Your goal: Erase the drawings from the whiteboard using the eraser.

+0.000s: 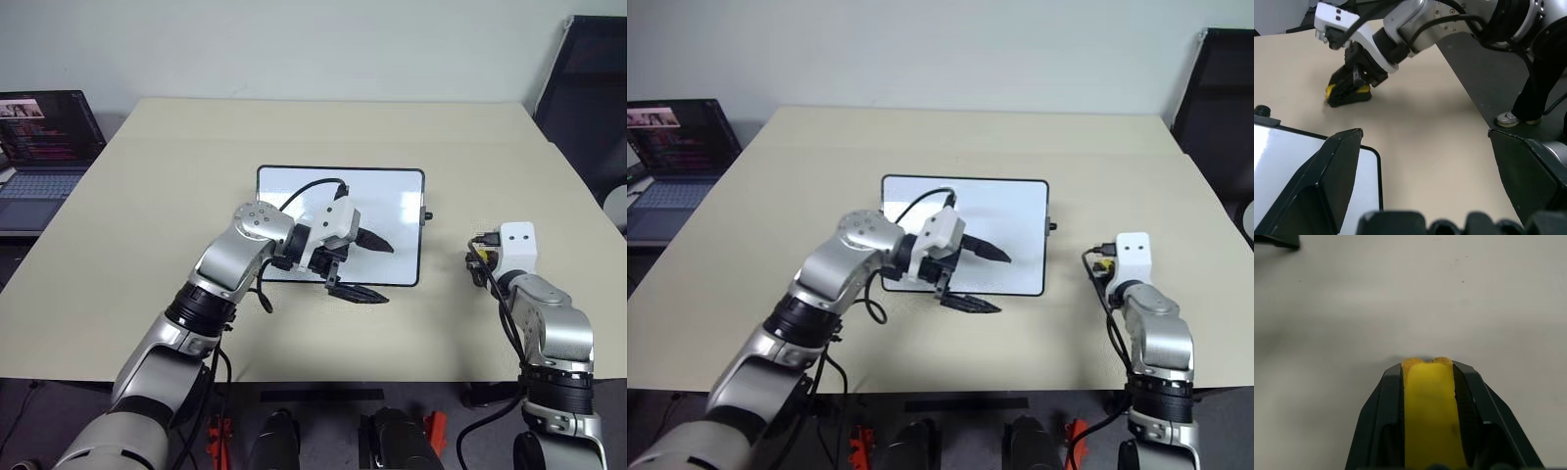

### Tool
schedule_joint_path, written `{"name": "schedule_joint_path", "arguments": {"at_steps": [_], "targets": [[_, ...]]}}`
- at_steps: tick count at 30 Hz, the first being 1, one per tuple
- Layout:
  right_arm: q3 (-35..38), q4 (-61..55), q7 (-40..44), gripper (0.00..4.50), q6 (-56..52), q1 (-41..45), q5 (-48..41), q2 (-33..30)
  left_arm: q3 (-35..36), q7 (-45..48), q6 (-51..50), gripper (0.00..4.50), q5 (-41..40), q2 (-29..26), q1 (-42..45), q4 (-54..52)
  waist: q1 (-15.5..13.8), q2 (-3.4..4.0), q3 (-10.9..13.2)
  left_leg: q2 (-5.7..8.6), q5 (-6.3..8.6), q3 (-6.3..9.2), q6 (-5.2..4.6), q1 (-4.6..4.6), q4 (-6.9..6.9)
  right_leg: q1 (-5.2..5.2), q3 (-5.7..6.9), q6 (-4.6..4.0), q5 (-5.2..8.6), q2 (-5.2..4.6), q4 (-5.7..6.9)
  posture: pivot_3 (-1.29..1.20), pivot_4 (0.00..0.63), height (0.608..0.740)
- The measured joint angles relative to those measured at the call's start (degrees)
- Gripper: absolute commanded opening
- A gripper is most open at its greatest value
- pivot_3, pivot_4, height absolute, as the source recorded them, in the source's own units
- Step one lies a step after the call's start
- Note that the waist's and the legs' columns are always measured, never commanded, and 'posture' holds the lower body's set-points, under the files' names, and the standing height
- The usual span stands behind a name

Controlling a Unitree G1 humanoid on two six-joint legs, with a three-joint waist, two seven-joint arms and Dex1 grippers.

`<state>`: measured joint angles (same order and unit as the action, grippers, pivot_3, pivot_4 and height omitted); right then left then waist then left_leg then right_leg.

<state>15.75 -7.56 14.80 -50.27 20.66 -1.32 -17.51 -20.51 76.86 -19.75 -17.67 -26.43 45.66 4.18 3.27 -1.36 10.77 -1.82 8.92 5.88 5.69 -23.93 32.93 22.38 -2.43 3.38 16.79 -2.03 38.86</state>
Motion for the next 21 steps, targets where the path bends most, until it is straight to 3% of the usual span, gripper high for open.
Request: {"name": "schedule_joint_path", "arguments": {"at_steps": [9,15,21], "targets": [[0.0,0.0,-0.6,4.4,1.6,0.0,-2.3,-0.5,2.5,-2.4,-3.4,4.5,-0.4,-2.7,-5.3,-4.8,0.0,0.05,0.0,0.0,0.0,0.01,0.0,0.01,0.02,-0.01,0.0,0.0,0.0,0.0,0.02,0.0,0.15,0.74],[1.2,0.0,-2.9,4.4,4.4,0.0,-3.3,0.3,5.3,-5.5,-6.0,4.5,-1.9,-3.3,-8.6,-7.9,0.0,0.06,0.0,0.0,0.0,0.02,0.0,0.01,0.02,-0.01,0.0,0.0,0.0,0.0,0.03,0.0,0.15,0.74],[1.3,-8.8,-2.2,4.4,9.8,-6.0,-6.8,1.5,16.0,-13.9,-10.7,4.5,-6.6,-5.2,-16.4,-15.4,0.0,0.08,0.0,-0.01,0.01,0.04,0.0,-0.01,-0.02,-0.01,0.0,0.02,0.04,-0.01,0.01,0.0,0.15,0.74]]}}
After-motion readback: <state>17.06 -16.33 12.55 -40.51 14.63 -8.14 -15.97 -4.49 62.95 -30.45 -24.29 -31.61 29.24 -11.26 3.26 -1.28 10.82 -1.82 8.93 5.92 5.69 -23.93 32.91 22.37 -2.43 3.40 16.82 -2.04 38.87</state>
